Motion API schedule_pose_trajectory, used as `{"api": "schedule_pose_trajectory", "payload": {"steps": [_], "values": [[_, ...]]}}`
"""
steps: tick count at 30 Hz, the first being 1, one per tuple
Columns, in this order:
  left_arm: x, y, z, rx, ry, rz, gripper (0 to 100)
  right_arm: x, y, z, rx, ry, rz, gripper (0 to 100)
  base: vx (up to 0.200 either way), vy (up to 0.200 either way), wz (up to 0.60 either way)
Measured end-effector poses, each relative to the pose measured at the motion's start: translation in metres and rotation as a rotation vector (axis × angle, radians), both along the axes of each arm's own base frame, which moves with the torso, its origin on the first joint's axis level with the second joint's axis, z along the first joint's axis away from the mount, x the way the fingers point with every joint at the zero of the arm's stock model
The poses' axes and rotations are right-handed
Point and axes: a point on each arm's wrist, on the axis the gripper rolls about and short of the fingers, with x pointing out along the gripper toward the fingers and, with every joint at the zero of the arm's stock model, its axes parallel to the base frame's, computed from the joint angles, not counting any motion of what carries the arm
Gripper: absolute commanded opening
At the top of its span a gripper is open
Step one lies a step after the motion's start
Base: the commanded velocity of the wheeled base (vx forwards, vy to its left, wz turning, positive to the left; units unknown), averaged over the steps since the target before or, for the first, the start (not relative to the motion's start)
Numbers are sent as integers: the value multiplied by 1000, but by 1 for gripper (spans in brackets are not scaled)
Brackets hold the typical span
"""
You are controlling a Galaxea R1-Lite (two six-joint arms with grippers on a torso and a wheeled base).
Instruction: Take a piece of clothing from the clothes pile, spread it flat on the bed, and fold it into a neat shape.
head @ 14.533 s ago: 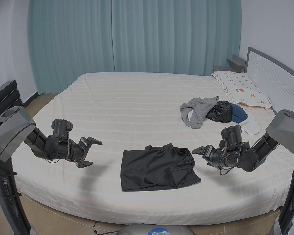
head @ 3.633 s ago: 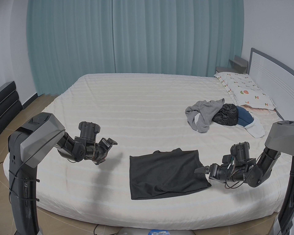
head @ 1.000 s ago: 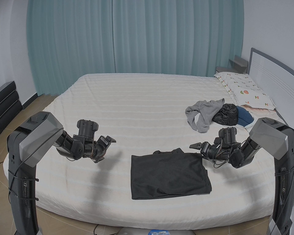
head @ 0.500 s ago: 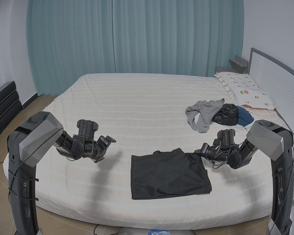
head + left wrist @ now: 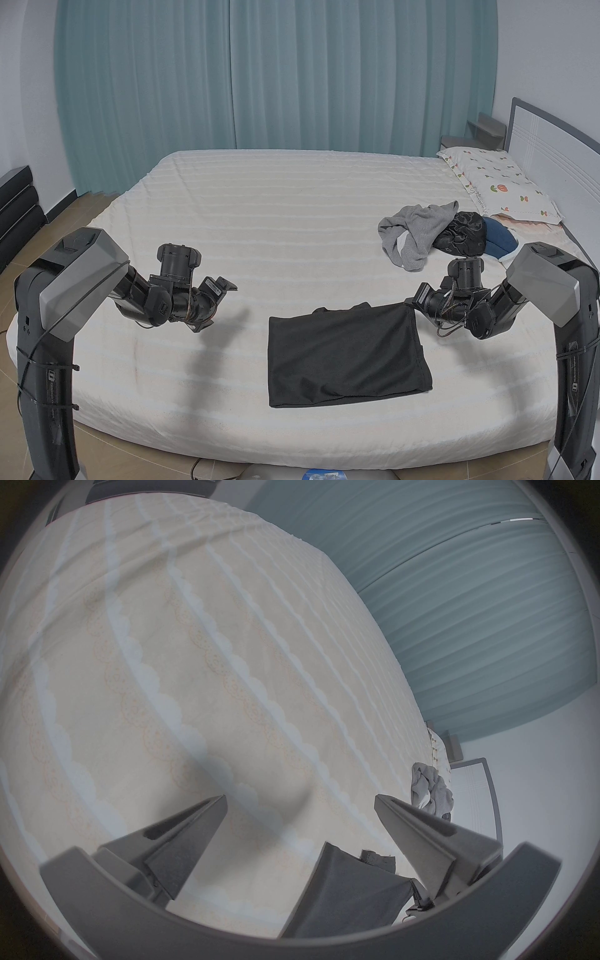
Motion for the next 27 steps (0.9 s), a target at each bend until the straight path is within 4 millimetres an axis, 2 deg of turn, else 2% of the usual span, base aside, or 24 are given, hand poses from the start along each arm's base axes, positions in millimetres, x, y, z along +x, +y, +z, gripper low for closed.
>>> {"api": "schedule_pose_trajectory", "payload": {"steps": [9, 14, 19, 27], "values": [[3, -8, 4, -4, -21, -16, 100, 2, -4, 0, 0, -4, -11, 0, 0, 0, 0], [1, -39, 6, -10, -43, -81, 100, 3, -4, -1, 1, -4, -10, 0, 0, 0, 0], [-7, -75, -2, 15, -47, -142, 100, 2, -3, -2, 1, -1, -9, 0, 0, 0, 0], [-6, -86, -11, 42, -44, -132, 100, 6, -7, -2, -17, -11, -55, 0, 0, 0, 0]]}}
